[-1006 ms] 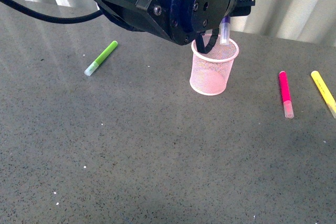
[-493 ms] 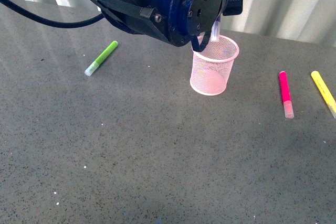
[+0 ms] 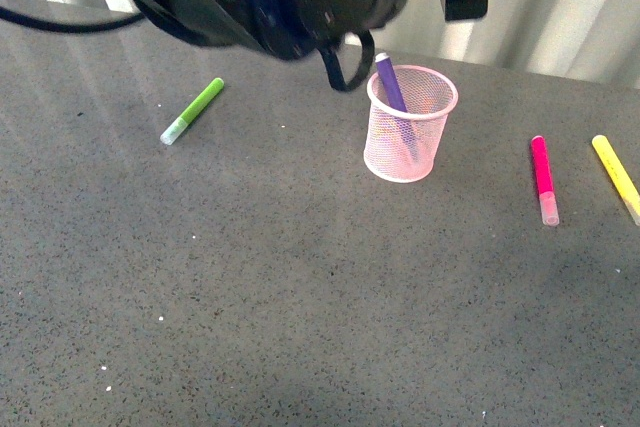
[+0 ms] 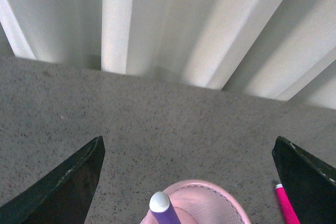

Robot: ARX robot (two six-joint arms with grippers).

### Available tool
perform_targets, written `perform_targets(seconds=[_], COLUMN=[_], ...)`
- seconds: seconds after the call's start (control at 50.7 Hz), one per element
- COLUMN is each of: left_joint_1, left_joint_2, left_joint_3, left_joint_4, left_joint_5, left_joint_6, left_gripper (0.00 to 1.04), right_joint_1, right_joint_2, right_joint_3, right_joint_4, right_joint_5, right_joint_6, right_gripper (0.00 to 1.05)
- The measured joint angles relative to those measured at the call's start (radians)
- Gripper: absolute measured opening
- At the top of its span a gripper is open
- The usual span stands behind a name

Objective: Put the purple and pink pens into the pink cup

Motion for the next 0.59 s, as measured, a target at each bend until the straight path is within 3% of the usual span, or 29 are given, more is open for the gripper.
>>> perform_targets(seconds=[0.355, 0.493, 0.572, 0.592], left_joint_1=[0.154, 0.313, 0.403, 0.417], left_joint_2=[-0.597, -0.851, -0.941, -0.964], left_joint_3=[-0.341, -0.506, -0.564, -0.589], left_joint_4=[-0.17, -0.278, -0.324, -0.306], left_joint_5=[0.281, 0.404, 0.434, 0.4], left_joint_6=[0.001, -0.026, -0.024, 0.004], left_gripper=[0.98, 0.98, 0.98, 0.96], right_joint_1=[0.0, 0.0, 0.0, 0.0], right_joint_2=[0.0, 0.0, 0.0, 0.0], right_joint_3=[0.0, 0.0, 0.0, 0.0], right_joint_4=[0.0, 0.0, 0.0, 0.0], right_joint_5=[0.0, 0.0, 0.0, 0.0], right_joint_6=[0.0, 0.0, 0.0, 0.0], right_gripper=[0.98, 0.98, 0.98, 0.98])
